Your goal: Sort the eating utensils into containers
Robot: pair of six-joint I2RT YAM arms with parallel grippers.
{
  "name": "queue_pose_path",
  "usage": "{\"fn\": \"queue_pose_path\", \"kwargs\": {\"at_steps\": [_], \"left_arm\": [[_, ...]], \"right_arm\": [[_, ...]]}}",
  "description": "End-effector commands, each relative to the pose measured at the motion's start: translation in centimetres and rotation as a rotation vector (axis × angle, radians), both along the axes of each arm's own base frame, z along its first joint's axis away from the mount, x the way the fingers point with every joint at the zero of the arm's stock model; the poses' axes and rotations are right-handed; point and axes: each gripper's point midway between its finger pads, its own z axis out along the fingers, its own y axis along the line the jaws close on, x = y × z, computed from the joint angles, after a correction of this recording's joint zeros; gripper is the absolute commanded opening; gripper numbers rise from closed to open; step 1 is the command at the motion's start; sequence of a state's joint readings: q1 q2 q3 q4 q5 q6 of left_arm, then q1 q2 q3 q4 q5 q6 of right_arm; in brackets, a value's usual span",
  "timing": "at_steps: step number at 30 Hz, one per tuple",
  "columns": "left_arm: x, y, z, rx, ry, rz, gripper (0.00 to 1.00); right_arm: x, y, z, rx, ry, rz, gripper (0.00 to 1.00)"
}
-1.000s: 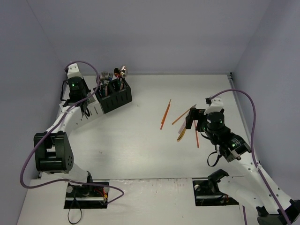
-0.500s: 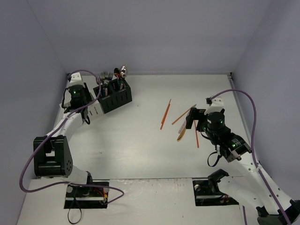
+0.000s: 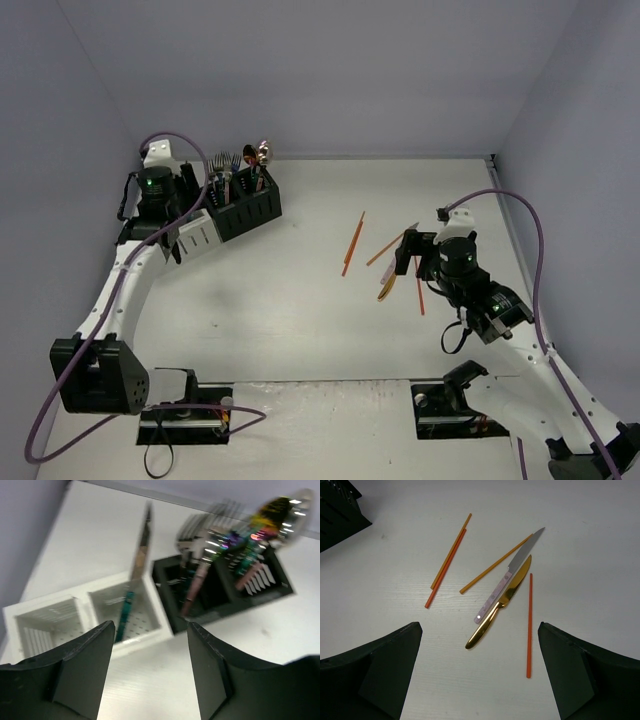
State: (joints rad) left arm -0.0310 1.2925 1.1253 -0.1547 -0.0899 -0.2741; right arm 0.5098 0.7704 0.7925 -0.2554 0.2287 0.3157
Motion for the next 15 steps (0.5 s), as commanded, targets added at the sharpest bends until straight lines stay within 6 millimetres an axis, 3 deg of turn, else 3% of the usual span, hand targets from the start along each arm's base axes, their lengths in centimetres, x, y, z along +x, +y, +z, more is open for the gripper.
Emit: {"fn": "queue_pose_path", "kwargs": {"at_steps": [1, 7, 11, 15], "left_arm": [[-2.4, -7.5, 2.1, -0.072, 0.039, -0.195, 0.57], [-4.1, -17.8, 0.7, -0.134, 0.141, -0.442, 0.58], [-4.5, -21.0, -0.7, -0.128, 0.187, -0.5, 0.58], [-5.1, -22.5, -1.8, -0.15, 0.225, -0.531, 0.58]], "right_arm": [[1.2, -0.3, 0.8, 0.026, -0.023, -0.061, 1.0], [1.4, -1.0, -1.4, 0.026, 0.057, -0.116, 0.99], [1.7, -1.1, -4.7, 0.033, 0.19, -0.155, 0.98], [1.8, -0.6, -8.1, 0.068, 0.322, -0.187, 0.93]]}}
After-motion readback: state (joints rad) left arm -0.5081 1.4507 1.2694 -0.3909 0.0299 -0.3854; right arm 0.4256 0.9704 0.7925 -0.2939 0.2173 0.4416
